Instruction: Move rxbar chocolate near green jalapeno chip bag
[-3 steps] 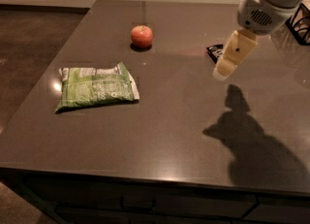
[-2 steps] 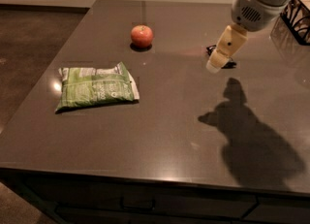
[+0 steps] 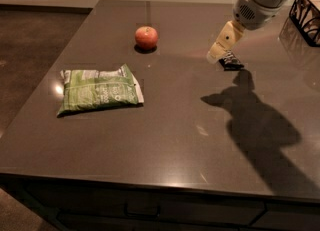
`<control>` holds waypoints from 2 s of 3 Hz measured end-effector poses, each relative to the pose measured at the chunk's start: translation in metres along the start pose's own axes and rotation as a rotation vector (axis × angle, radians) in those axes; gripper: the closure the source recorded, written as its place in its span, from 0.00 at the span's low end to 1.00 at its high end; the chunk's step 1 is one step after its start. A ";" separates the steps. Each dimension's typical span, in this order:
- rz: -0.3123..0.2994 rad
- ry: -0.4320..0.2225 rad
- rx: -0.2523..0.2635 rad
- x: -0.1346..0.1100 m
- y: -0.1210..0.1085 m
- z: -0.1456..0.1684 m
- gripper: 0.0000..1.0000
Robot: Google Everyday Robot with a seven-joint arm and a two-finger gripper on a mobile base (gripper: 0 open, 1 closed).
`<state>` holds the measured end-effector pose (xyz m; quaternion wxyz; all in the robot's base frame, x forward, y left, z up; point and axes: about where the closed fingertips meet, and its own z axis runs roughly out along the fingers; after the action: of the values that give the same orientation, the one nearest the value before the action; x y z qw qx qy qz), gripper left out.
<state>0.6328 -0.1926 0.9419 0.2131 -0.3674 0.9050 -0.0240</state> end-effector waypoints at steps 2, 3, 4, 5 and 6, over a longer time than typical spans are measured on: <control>0.179 -0.005 0.010 -0.002 -0.046 0.038 0.00; 0.230 -0.002 0.010 -0.002 -0.064 0.053 0.00; 0.261 0.013 0.011 -0.002 -0.080 0.070 0.00; 0.283 0.046 -0.007 0.005 -0.090 0.091 0.00; 0.285 0.085 -0.033 0.009 -0.091 0.112 0.00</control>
Offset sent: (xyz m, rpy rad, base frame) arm 0.0723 -0.0479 -0.0322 0.1039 0.0075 -0.2554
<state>0.7318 -0.2526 0.8547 0.1696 -0.2372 0.9565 0.0061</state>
